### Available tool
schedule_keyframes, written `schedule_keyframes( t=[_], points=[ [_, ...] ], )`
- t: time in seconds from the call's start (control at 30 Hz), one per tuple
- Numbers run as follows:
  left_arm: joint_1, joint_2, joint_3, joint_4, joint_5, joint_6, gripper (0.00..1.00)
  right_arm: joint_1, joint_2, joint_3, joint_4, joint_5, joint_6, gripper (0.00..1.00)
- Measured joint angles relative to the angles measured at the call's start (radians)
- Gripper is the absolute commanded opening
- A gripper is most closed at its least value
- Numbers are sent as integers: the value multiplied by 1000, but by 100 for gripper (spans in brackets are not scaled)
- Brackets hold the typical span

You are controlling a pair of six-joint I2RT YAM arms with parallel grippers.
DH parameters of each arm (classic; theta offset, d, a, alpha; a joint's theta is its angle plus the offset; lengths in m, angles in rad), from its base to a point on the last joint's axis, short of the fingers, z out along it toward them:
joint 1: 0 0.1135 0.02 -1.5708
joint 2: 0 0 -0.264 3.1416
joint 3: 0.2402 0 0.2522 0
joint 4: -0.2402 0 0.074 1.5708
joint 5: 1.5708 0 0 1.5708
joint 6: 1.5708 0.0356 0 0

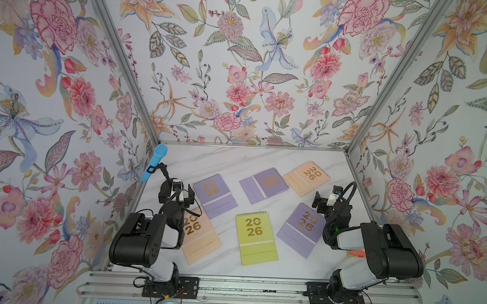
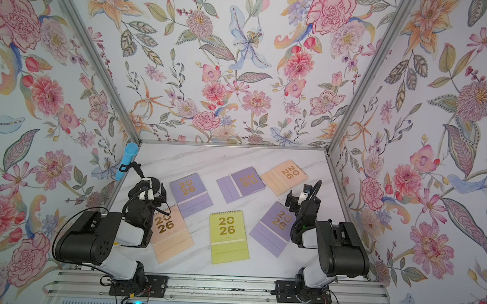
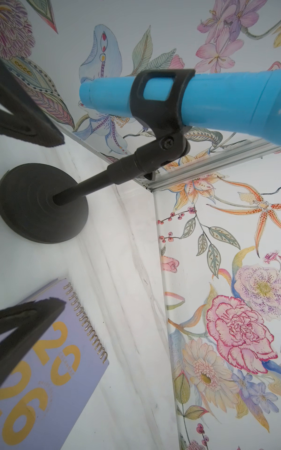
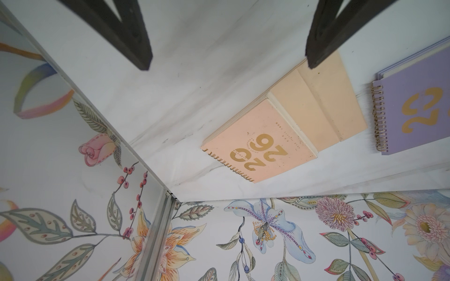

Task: Stack the calendars
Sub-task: Adjust the calendar at the center of the board.

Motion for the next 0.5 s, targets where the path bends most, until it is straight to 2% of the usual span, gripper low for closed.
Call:
schedule_keyframes(
  t=[0.1, 0.17, 0.27, 0.33, 0.43, 0.5],
  points=[
    [-2, -36, 0, -39, -12, -2, 100, 0, -5, 0, -7, 0, -1, 99],
    [-23, -106, 13, -116, -58, 2, 100, 13, -58, 7, -87, 27, -3, 99],
    [-97, -261, 113, -332, -139, -13, 100, 55, -230, 116, -404, 92, 29, 99],
    [-134, -344, 234, -507, -172, -60, 100, 97, -333, 247, -615, 151, 73, 99],
    [-175, -399, 415, -747, -186, -159, 99, 195, -451, 389, -878, 211, 177, 99],
    [-204, -407, 499, -883, -174, -235, 94, 269, -502, 436, -1030, 214, 265, 99]
  ],
)
